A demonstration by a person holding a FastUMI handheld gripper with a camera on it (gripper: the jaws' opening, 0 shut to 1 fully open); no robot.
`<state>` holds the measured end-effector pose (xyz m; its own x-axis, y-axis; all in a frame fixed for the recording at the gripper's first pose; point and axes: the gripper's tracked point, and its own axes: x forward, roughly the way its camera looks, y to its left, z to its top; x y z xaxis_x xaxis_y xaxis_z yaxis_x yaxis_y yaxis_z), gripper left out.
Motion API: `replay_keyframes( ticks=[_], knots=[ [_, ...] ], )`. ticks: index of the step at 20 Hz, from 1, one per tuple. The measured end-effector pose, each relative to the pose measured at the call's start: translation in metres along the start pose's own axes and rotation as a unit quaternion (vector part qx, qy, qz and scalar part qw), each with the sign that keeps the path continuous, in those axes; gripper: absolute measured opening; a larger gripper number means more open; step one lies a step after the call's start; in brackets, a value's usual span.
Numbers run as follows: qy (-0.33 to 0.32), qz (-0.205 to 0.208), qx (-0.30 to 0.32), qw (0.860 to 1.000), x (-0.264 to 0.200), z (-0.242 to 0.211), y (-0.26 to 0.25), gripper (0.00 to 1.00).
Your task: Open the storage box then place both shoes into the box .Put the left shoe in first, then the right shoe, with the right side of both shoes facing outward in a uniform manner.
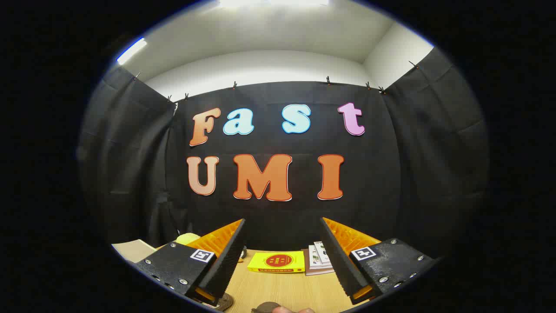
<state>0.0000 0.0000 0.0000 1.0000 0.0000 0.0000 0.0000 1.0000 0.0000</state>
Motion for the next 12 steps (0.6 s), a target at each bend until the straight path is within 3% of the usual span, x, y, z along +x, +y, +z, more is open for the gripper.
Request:
replay_keyframes(
  ticks=[12],
  knots=[
    [0.002,0.007,0.025,1.000,0.014,0.000,0.009,0.98]
  ],
)
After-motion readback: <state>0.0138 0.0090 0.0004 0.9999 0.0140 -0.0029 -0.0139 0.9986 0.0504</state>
